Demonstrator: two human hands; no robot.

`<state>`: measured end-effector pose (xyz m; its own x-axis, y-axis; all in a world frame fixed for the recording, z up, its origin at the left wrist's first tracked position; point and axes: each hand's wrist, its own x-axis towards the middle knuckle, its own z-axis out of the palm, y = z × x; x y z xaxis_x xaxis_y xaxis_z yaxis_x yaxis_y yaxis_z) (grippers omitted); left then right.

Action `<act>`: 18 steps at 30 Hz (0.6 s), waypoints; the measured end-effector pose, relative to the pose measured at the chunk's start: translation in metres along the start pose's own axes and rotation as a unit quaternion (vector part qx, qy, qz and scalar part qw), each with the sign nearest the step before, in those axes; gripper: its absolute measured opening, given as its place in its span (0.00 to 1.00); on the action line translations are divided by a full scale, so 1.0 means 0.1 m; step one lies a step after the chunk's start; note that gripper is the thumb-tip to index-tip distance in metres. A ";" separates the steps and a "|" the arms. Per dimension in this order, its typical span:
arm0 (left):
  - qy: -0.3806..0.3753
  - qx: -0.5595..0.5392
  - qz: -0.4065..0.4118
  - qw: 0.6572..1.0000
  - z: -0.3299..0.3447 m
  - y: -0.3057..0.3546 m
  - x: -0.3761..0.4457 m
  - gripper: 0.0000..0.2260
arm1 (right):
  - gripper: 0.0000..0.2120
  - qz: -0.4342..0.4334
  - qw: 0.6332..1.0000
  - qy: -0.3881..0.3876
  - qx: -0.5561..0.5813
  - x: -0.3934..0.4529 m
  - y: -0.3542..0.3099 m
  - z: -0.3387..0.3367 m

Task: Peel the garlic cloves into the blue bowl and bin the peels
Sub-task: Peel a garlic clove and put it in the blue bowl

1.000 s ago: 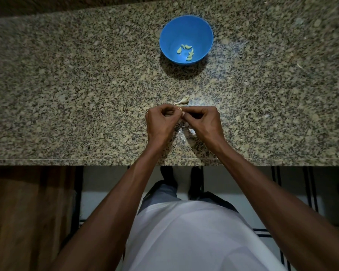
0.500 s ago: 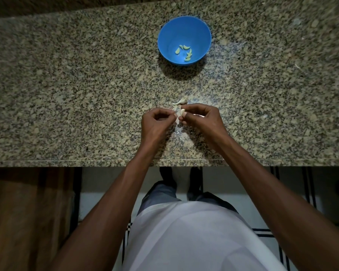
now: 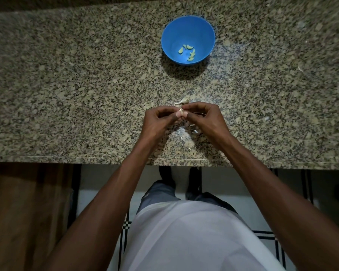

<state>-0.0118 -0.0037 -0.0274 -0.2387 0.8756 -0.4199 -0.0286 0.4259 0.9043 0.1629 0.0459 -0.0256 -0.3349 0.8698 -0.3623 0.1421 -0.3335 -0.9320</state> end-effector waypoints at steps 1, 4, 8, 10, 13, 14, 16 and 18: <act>0.002 0.000 -0.003 1.000 -0.01 0.01 0.00 0.12 | 0.11 -0.002 1.000 -0.007 -0.011 0.00 0.00 -0.01; 0.011 -0.008 -0.010 1.000 -0.03 0.04 0.00 0.12 | 0.12 0.008 1.000 -0.028 -0.010 0.00 0.02 0.00; 0.040 -0.017 -0.010 0.999 0.01 0.03 -0.01 0.12 | 0.12 -0.009 0.998 0.000 -0.059 0.00 0.02 0.06; 0.067 -0.025 -0.010 0.997 0.05 0.02 -0.01 0.10 | 0.12 -0.030 0.995 0.029 -0.086 -0.02 0.03 0.10; 0.103 -0.045 -0.010 0.994 0.13 0.03 -0.04 0.08 | 0.13 -0.046 0.991 0.060 -0.111 -0.02 0.02 0.13; 0.111 -0.051 -0.009 0.992 0.15 0.03 -0.05 0.07 | 0.13 -0.051 0.990 0.066 -0.114 -0.02 0.02 0.13; 0.125 -0.055 -0.008 0.991 0.19 0.04 -0.05 0.07 | 0.12 -0.060 0.989 0.076 -0.115 -0.03 0.01 0.14; 0.147 -0.052 -0.015 0.988 0.25 0.05 -0.07 0.07 | 0.12 -0.061 0.989 0.082 -0.105 -0.04 0.01 0.14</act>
<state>0.0137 -0.0025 -0.0218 -0.5071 0.7530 -0.4193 -0.1349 0.4112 0.9015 0.1511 0.0372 -0.0258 -0.2084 0.9519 -0.2244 0.3057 -0.1546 -0.9395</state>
